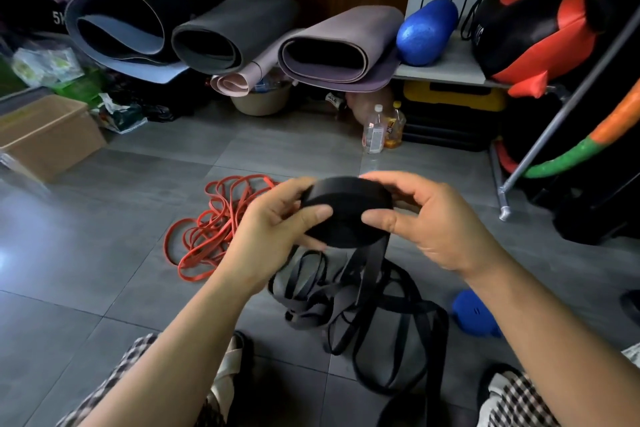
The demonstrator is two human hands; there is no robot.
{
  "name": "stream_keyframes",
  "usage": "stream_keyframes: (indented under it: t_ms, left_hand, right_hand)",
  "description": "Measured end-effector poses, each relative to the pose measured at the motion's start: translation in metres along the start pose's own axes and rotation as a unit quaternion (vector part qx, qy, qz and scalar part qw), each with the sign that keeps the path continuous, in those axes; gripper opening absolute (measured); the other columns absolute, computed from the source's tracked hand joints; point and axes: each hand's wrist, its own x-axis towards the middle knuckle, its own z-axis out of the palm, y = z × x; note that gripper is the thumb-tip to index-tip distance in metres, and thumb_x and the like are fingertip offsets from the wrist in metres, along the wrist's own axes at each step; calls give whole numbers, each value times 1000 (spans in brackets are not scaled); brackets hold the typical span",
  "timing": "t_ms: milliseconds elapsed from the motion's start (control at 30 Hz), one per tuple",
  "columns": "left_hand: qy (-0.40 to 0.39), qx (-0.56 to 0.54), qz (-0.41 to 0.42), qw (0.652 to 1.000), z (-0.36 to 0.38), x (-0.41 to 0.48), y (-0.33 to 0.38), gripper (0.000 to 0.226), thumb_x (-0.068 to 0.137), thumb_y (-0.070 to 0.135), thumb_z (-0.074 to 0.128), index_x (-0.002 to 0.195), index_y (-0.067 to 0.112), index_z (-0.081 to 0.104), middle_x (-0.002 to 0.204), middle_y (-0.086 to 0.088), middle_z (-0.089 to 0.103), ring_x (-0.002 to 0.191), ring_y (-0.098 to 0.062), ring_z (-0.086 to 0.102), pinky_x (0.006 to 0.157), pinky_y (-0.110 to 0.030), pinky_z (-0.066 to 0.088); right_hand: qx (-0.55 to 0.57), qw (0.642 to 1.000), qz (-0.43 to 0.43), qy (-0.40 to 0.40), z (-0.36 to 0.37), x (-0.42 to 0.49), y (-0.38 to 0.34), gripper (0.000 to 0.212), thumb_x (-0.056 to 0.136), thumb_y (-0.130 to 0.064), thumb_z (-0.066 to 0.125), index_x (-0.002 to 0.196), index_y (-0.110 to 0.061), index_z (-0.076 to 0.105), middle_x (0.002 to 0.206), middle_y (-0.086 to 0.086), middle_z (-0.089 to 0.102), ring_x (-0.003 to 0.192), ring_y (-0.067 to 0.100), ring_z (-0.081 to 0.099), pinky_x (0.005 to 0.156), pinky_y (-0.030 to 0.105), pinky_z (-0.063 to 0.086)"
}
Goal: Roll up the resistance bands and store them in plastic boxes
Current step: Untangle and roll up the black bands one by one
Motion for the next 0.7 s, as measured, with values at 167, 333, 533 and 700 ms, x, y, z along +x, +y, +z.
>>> stream_keyframes:
  t_ms: [167,333,533,700]
  left_hand:
    - [49,-140,-4,989,2,0,-2,17,78,16,61,90,24,70,92,0,70,83,-24,68,59,-35,59]
    - [-7,-41,-56,998,-5,3,-4,24,81,14,61,104,21,60,97,1,69,95,-22,66,76,-37,58]
    - [-71,183,15,981,-4,4,-4,33,75,7,73,99,27,61,86,16,66,84,3,61,75,-11,47]
    - [8,-2,24,1000,8,0,4,19,74,6,66,91,15,60,72,13,66,70,0,61,63,-13,48]
  right_hand:
    - [162,987,-2,-2,2,4,9,36,63,-15,66,98,-23,60,87,-22,70,89,-4,65,76,9,47]
    - [96,995,8,41,-1,5,13,24,66,-18,69,89,-22,66,80,-14,72,80,1,68,72,14,51]
    - [-244,968,-54,19,4,1,10,24,73,-30,75,96,-23,72,77,-1,72,74,18,67,71,41,52]
    - [59,998,-21,15,2,1,5,28,66,-19,73,93,-25,67,83,-9,73,82,5,68,74,20,54]
